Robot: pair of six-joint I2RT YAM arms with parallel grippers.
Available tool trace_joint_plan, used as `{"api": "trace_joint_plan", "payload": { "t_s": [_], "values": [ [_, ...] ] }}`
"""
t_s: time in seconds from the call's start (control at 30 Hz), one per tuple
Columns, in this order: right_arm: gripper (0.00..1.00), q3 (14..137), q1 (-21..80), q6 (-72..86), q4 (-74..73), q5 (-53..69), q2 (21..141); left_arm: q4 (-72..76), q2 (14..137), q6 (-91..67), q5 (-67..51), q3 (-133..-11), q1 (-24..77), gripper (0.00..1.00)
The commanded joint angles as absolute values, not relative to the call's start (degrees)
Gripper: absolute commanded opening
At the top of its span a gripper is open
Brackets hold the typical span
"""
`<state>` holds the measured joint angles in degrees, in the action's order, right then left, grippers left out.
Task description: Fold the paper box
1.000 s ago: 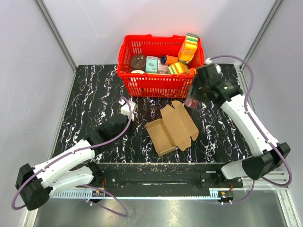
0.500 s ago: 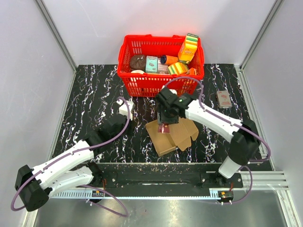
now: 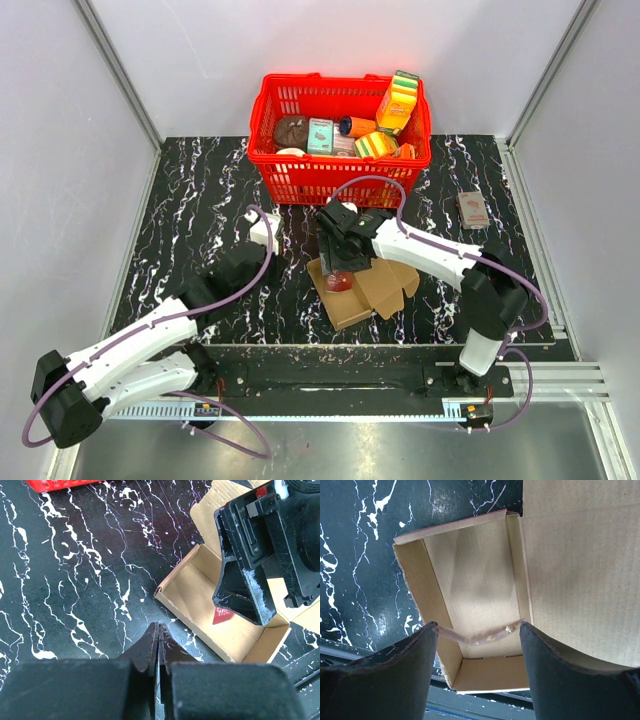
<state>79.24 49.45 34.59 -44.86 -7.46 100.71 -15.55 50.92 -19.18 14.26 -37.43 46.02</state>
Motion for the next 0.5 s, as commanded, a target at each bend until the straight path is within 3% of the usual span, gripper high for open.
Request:
{"api": "trace_joint_plan", "payload": {
  "t_s": [0.0,0.33,0.47],
  "values": [
    [0.73,79.27,50.01,32.35,-42.63,-6.94,99.85,-14.50,49.92,-19.86,15.47,-37.35,45.79,0.01],
    [0.82,84.29,49.92,31.72,-49.30,-17.56,92.91,-14.59,49.92,-20.57,15.47,-37.00,45.79,0.01],
    [0.88,79.48,49.13,33.39,-49.49,-23.46,85.01,-13.98,50.54,-20.74,15.56,-37.35,45.79,0.02]
  ]
}}
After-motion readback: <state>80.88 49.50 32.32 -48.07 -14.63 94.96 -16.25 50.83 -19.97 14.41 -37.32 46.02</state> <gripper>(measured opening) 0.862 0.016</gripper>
